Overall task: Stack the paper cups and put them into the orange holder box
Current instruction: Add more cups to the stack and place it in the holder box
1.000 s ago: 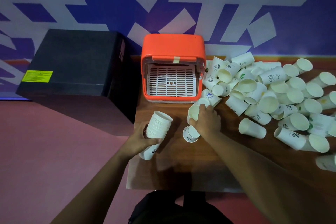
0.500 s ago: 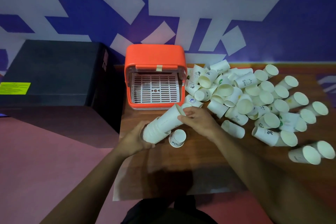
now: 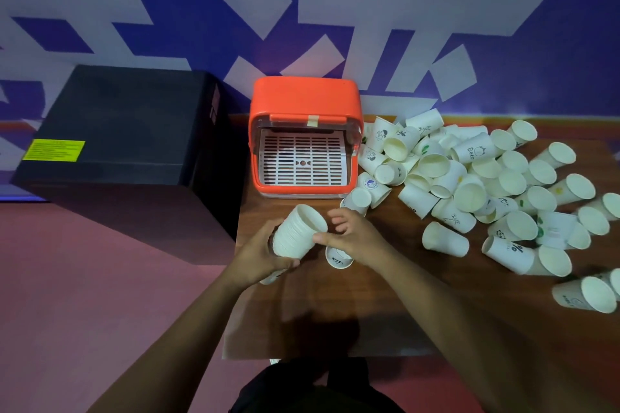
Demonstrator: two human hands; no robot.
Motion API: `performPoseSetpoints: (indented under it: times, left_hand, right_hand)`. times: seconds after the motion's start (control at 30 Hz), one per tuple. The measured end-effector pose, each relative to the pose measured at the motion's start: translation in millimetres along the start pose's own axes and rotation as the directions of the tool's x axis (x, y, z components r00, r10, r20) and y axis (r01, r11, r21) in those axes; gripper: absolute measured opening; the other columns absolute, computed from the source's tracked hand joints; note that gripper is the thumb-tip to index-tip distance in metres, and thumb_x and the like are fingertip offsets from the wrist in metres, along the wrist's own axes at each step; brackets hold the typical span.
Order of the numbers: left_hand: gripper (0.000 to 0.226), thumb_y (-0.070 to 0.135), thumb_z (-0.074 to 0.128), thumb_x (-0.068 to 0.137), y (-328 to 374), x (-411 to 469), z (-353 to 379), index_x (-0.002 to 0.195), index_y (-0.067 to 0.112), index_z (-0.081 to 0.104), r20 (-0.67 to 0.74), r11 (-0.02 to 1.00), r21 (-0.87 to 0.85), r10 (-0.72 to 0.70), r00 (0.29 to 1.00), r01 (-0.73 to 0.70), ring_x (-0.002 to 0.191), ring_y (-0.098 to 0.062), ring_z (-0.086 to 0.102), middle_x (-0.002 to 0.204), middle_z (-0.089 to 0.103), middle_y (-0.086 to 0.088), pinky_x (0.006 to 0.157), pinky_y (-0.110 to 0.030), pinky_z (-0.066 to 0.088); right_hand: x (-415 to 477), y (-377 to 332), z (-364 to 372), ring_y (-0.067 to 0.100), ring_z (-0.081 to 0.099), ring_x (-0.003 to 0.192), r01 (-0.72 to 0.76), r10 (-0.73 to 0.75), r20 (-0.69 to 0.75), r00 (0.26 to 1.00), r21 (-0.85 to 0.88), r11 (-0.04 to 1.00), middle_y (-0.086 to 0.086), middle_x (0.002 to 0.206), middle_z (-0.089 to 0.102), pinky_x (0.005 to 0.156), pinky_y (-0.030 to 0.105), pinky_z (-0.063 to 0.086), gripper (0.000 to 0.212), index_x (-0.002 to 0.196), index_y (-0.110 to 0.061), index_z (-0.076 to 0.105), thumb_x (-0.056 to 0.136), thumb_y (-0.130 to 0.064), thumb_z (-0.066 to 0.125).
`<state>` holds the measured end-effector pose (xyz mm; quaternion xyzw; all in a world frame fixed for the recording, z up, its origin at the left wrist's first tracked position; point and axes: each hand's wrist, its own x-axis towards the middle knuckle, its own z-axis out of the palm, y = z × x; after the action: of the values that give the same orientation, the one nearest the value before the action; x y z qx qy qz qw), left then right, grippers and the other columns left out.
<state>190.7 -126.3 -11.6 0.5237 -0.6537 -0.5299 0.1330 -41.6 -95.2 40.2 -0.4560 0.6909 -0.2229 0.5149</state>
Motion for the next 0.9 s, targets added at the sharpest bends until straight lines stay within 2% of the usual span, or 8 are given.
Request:
performPoseSetpoints:
  times: [0.1,0.2,0.37,0.43,0.6,0.67,0.77,0.9]
  left_hand:
    - [0.084,0.034,0.092,0.065,-11,-2,-5,0.136,0.028,0.048,-0.067,0.999,-0.010,-0.043,0.997,0.042,0.118,-0.010,0.056,0.127,0.058,0.012,0.094,-0.030,0.050]
    - [0.085,0.034,0.092,0.066,-19,-4,-7,0.137,0.025,0.047,-0.070,0.997,-0.021,-0.082,0.994,0.080,0.118,-0.014,0.055,0.128,0.058,0.007,0.095,-0.032,0.050]
    - [0.091,0.050,0.089,0.058,-24,-8,-8,0.136,0.028,0.048,-0.034,0.989,-0.057,-0.137,0.990,0.134,0.117,-0.013,0.057,0.127,0.059,0.008,0.097,-0.041,0.054]
    - [0.092,0.054,0.089,0.056,-26,-8,-8,0.136,0.030,0.049,-0.008,0.988,-0.065,-0.140,0.990,0.140,0.117,-0.013,0.059,0.127,0.061,0.009,0.098,-0.044,0.055]
    - [0.089,0.052,0.090,0.057,-24,-6,-5,0.134,0.032,0.050,0.055,0.989,-0.053,-0.137,0.989,0.139,0.115,-0.010,0.060,0.124,0.062,0.012,0.098,-0.041,0.055]
    - [0.087,0.047,0.090,0.059,-16,-4,-1,0.134,0.030,0.050,0.082,0.991,-0.047,-0.124,0.989,0.128,0.114,-0.009,0.060,0.123,0.062,0.012,0.098,-0.038,0.054]
    - [0.082,0.040,0.090,0.062,1,3,6,0.133,0.031,0.052,0.119,0.995,-0.056,-0.078,0.990,0.085,0.112,-0.009,0.062,0.122,0.064,0.013,0.096,-0.033,0.053]
    - [0.074,0.025,0.092,0.067,19,13,10,0.129,0.035,0.053,0.149,0.999,-0.038,-0.020,0.989,0.026,0.109,-0.004,0.061,0.119,0.064,0.016,0.089,-0.023,0.050]
  right_hand:
    - [8,24,-1,0.019,0.048,0.128,-0.059,0.014,-0.131,0.991,-0.345,0.937,0.001,0.142,0.045,0.103,0.036,0.046,0.081,0.143,-0.021,0.043,0.076,-0.052,0.076]
    - [8,46,7,0.025,0.038,0.139,0.011,-0.054,-0.043,0.998,-0.671,0.741,0.002,0.155,0.033,0.110,0.040,0.040,0.084,0.151,-0.022,0.029,0.082,-0.047,0.070]
    - [10,61,22,0.027,0.047,0.126,0.077,-0.063,0.052,0.997,-0.861,0.502,0.004,0.142,0.047,0.102,0.038,0.045,0.054,0.141,-0.020,0.046,0.092,-0.037,0.061]
    - [9,65,24,0.025,0.052,0.122,0.024,-0.018,0.017,1.000,-0.859,0.512,0.005,0.136,0.053,0.098,0.036,0.049,0.047,0.135,-0.018,0.052,0.092,-0.035,0.062]
    - [4,41,-1,0.017,0.065,0.094,-0.230,0.162,-0.335,0.928,-0.174,0.957,0.005,0.109,0.069,0.071,0.028,0.053,0.033,0.111,-0.014,0.066,0.089,-0.039,0.064]
    - [1,29,-15,0.016,0.064,0.094,-0.189,0.216,-0.393,0.894,0.107,0.976,0.004,0.107,0.068,0.068,0.028,0.051,0.034,0.111,-0.013,0.064,0.090,-0.040,0.064]
    - [-3,21,-22,0.022,0.068,0.103,-0.096,0.247,-0.278,0.928,0.464,0.881,0.008,0.119,0.065,0.086,0.045,0.059,0.042,0.113,-0.013,0.062,0.081,-0.036,0.076]
    - [-12,16,-33,0.022,0.071,0.102,-0.097,0.149,-0.063,0.987,0.508,0.856,0.006,0.127,0.060,0.089,0.041,0.058,0.067,0.135,-0.029,0.045,0.079,-0.019,0.080]
